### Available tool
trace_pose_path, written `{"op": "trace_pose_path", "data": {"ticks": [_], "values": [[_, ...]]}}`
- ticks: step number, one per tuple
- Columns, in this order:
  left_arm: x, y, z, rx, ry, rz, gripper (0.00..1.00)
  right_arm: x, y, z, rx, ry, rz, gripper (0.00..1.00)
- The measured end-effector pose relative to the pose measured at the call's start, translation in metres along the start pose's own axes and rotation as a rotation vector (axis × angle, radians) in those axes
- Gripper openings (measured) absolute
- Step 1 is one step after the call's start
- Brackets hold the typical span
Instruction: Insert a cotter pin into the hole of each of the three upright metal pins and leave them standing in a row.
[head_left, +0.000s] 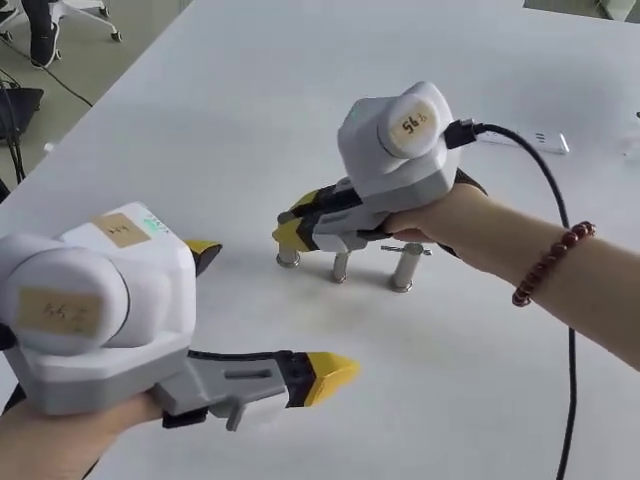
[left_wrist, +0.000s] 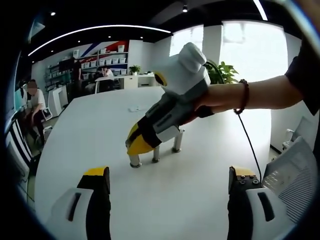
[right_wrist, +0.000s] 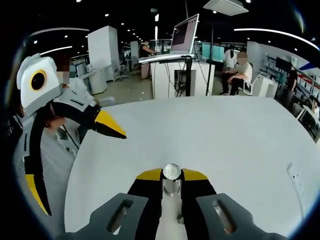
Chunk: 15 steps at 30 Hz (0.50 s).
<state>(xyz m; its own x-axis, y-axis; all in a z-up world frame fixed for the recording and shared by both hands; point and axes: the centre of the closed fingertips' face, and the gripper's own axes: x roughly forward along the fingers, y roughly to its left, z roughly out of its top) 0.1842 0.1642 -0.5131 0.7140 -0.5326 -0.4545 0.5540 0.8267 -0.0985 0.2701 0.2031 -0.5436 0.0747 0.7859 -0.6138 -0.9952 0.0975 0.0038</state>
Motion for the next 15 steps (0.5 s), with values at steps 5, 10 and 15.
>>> {"op": "trace_pose_path", "data": {"ticks": [5, 10, 15], "values": [[-0.001, 0.001, -0.002, -0.005, 0.004, 0.009, 0.99, -0.007, 0.013, -0.006, 0.000, -0.002, 0.023, 0.08], [-0.002, -0.001, 0.000, -0.011, -0.002, 0.011, 0.99, -0.016, 0.019, -0.012, -0.005, -0.002, 0.032, 0.08], [-0.002, -0.003, 0.002, -0.014, -0.006, 0.011, 0.99, -0.024, 0.021, -0.021, 0.003, 0.003, 0.023, 0.08]]}}
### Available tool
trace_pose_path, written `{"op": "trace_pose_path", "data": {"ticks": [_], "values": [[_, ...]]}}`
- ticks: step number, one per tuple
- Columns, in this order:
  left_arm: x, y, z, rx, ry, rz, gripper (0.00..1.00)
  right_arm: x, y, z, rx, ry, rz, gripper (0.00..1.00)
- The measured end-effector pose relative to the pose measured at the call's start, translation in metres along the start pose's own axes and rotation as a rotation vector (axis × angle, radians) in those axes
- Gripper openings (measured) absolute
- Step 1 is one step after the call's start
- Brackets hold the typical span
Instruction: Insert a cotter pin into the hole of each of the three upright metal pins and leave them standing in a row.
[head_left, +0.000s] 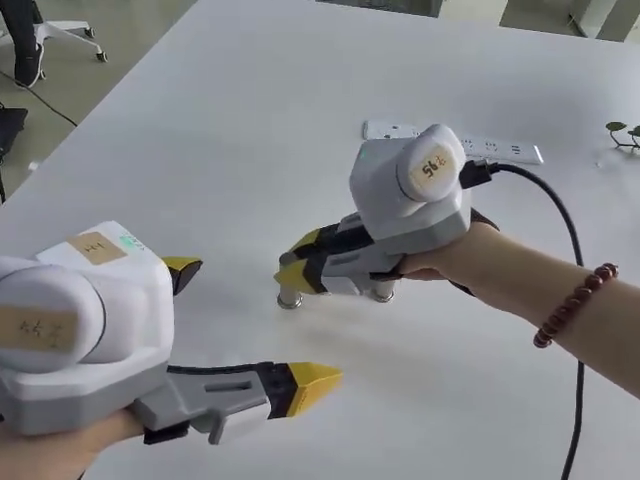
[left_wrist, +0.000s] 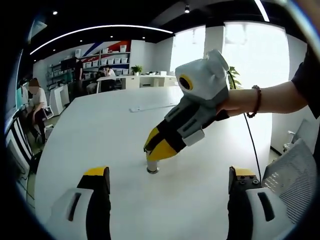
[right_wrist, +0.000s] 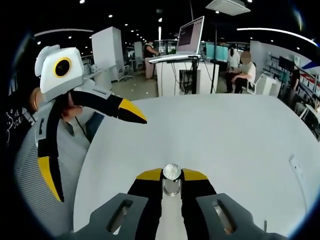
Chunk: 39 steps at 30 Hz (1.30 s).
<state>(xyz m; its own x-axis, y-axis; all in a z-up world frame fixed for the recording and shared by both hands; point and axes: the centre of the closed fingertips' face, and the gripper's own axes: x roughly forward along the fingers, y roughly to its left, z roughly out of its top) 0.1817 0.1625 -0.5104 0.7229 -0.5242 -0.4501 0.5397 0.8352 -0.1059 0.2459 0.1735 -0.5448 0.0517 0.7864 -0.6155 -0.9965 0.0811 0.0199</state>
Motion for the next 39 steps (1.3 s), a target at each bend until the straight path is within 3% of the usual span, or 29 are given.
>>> {"op": "trace_pose_path", "data": {"ticks": [17, 21, 28, 39], "values": [[0.000, -0.011, 0.004, -0.026, -0.017, -0.010, 0.96, -0.031, 0.010, -0.029, 0.041, 0.008, -0.074, 0.08], [0.000, -0.015, 0.005, -0.031, -0.025, -0.014, 0.96, -0.042, 0.008, -0.035, 0.076, -0.004, -0.113, 0.08], [0.003, -0.024, -0.004, -0.015, 0.006, -0.014, 0.95, -0.057, 0.006, -0.051, 0.092, 0.010, -0.176, 0.08], [0.006, -0.032, 0.005, 0.000, -0.008, -0.011, 0.93, -0.068, 0.003, -0.072, 0.149, 0.015, -0.247, 0.08]]}}
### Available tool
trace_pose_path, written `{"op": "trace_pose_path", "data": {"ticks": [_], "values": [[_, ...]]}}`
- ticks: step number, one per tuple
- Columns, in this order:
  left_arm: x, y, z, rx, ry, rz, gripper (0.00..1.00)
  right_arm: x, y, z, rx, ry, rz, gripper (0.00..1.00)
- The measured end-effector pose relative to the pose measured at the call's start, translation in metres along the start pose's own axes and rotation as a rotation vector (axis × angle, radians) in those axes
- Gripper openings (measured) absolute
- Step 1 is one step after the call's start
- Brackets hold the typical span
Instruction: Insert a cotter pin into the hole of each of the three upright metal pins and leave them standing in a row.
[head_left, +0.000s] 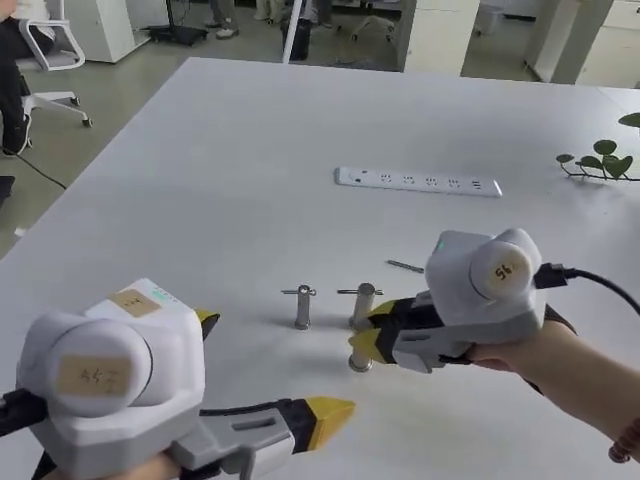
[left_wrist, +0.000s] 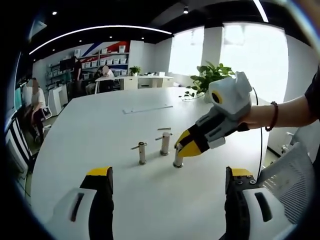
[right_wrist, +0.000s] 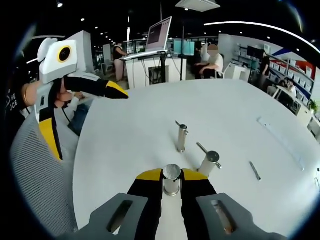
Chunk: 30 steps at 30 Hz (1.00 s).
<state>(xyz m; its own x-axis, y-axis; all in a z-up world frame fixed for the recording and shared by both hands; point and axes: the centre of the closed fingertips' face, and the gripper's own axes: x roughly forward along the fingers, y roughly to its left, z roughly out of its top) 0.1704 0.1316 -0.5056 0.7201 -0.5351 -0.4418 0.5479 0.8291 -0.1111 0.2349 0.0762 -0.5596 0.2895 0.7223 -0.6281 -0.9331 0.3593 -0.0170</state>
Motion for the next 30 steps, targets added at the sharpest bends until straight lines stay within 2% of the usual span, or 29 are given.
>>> {"op": "trace_pose_path", "data": {"ticks": [11, 30], "values": [[-0.002, -0.008, -0.001, 0.009, 0.008, -0.008, 0.92, -0.006, -0.004, -0.013, 0.030, -0.007, -0.042, 0.08], [-0.001, -0.011, -0.002, 0.020, 0.021, -0.018, 0.92, -0.008, -0.004, -0.015, 0.033, -0.014, -0.033, 0.11]]}}
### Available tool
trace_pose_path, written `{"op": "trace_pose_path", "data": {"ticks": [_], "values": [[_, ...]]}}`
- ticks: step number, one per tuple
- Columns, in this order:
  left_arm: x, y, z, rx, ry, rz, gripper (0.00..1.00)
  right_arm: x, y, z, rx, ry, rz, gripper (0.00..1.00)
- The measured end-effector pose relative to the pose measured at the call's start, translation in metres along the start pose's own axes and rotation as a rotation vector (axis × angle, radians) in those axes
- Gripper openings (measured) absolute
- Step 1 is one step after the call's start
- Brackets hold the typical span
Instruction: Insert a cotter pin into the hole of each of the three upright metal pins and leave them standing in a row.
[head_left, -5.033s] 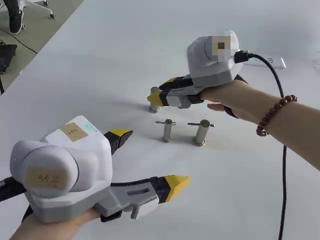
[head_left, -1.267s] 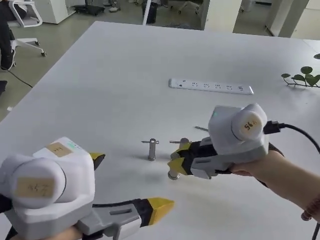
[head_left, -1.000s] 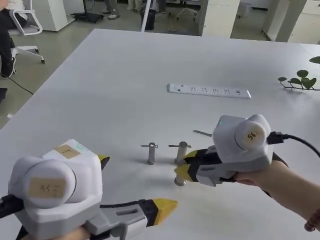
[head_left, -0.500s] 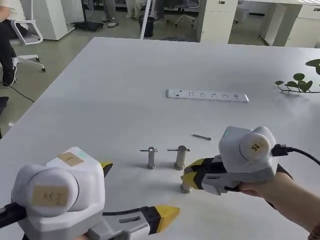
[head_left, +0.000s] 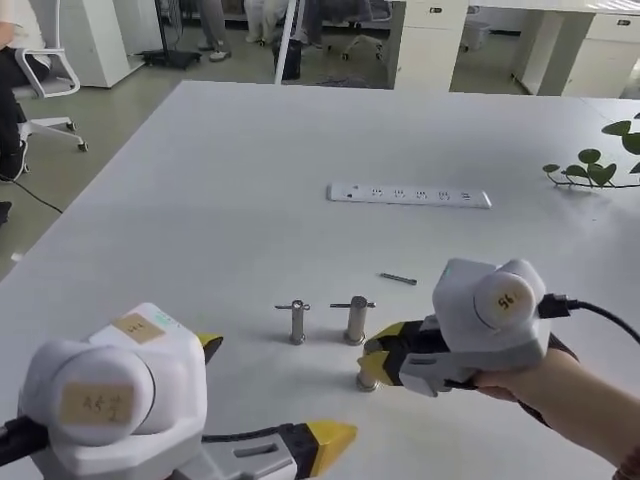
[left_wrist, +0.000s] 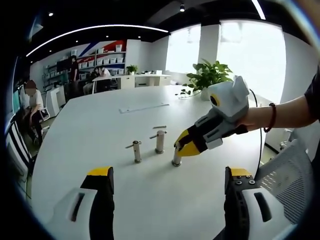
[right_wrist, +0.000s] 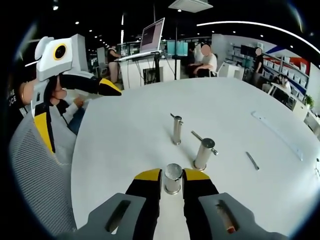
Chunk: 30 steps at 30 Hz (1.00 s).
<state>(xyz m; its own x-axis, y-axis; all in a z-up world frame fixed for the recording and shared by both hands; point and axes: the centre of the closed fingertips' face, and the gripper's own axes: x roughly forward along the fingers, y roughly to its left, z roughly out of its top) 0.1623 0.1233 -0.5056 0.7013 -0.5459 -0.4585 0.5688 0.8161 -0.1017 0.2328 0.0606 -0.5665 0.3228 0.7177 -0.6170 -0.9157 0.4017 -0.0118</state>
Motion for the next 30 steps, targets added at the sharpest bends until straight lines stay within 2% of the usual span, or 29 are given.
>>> {"op": "trace_pose_path", "data": {"ticks": [6, 17, 19, 25, 30], "values": [[-0.001, 0.001, 0.001, 0.003, -0.001, 0.006, 0.93, -0.005, 0.001, 0.005, -0.029, -0.003, 0.005, 0.14], [-0.002, 0.002, 0.000, -0.001, 0.000, 0.013, 0.93, -0.029, -0.005, 0.023, 0.030, -0.049, 0.009, 0.23], [-0.002, 0.003, 0.001, 0.000, -0.003, 0.015, 0.93, -0.032, -0.008, 0.027, 0.051, -0.065, 0.009, 0.23], [0.000, 0.004, 0.003, -0.003, -0.009, 0.017, 0.93, -0.038, -0.024, 0.027, 0.064, -0.057, -0.020, 0.23], [0.001, 0.006, 0.002, -0.009, -0.008, 0.013, 0.93, -0.043, -0.045, 0.024, 0.084, -0.045, -0.062, 0.22]]}}
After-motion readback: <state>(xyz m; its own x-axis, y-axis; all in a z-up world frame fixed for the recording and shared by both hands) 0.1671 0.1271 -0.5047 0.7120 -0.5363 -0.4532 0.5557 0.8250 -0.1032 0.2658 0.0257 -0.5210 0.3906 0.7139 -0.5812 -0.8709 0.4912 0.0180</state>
